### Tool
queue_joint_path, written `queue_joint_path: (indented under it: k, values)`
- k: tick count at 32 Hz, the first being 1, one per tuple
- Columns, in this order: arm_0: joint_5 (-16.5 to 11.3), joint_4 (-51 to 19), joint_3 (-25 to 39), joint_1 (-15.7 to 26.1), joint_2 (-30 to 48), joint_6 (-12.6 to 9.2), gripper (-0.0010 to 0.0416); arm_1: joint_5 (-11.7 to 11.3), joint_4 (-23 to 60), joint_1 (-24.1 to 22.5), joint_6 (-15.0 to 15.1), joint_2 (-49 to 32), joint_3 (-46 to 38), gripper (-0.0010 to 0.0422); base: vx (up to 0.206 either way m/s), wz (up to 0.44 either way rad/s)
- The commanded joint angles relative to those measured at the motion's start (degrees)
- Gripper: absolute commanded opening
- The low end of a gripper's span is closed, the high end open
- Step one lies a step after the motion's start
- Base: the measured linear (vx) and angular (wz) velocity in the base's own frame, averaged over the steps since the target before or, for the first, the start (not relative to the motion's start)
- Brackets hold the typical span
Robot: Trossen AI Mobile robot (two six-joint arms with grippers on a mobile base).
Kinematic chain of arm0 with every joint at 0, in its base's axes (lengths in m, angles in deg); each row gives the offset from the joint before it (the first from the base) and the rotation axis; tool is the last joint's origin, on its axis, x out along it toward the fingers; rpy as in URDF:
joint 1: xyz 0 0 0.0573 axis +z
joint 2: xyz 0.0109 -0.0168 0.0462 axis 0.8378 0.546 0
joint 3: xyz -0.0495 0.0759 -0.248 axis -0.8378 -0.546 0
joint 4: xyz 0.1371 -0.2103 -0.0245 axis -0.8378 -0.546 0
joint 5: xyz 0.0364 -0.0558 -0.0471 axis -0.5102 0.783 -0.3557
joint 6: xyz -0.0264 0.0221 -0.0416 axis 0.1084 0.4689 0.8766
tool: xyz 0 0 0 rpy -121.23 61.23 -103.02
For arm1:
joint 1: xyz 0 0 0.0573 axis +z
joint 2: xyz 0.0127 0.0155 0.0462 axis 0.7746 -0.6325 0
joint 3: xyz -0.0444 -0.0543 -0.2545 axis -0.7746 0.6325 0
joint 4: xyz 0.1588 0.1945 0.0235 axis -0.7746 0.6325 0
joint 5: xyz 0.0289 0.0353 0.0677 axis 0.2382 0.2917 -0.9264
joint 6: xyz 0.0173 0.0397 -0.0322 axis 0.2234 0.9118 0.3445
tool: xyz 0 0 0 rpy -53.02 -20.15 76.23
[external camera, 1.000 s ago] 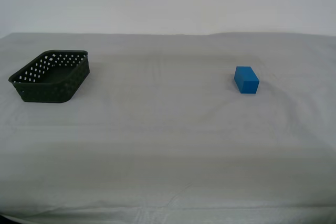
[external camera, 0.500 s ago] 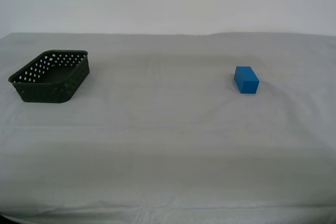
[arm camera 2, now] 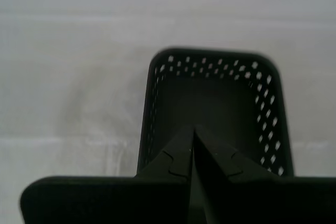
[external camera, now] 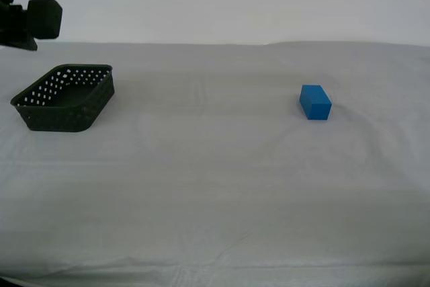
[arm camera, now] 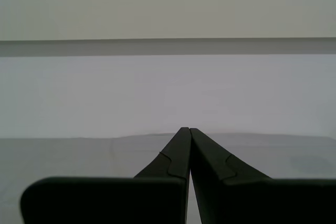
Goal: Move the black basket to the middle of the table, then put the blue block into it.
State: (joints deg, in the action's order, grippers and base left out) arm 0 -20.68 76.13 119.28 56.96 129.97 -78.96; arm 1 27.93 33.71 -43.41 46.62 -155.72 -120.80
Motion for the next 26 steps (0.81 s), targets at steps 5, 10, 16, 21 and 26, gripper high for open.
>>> queue_joint_path:
  k: [5,10,16,21,26]
  values:
    - [0.04,0.02,0.02,0.00,0.00,0.09,0.0000,-2.08,-0.31,0.94,4.09,-6.80,-1.14,0.0000,0.000,0.000]
    - [0.04,-2.16,0.02,0.00,0.00,0.07,0.0000,-2.21,-0.22,1.38,4.44,-8.66,-3.10,0.0038,0.000,0.000]
    - [0.04,-2.91,0.02,0.00,0.00,0.07,0.0000,-3.89,-0.09,1.79,4.44,-8.63,-3.91,0.0147,0.000,0.000]
    - [0.04,-2.89,0.02,0.00,0.00,0.07,0.0001,-3.93,-0.02,2.01,4.50,-8.66,-3.50,0.0213,0.000,0.000]
    - [0.04,-2.89,0.02,0.00,0.00,0.04,0.0001,-5.11,-0.13,2.25,4.61,-8.66,-3.50,0.0218,0.000,0.000]
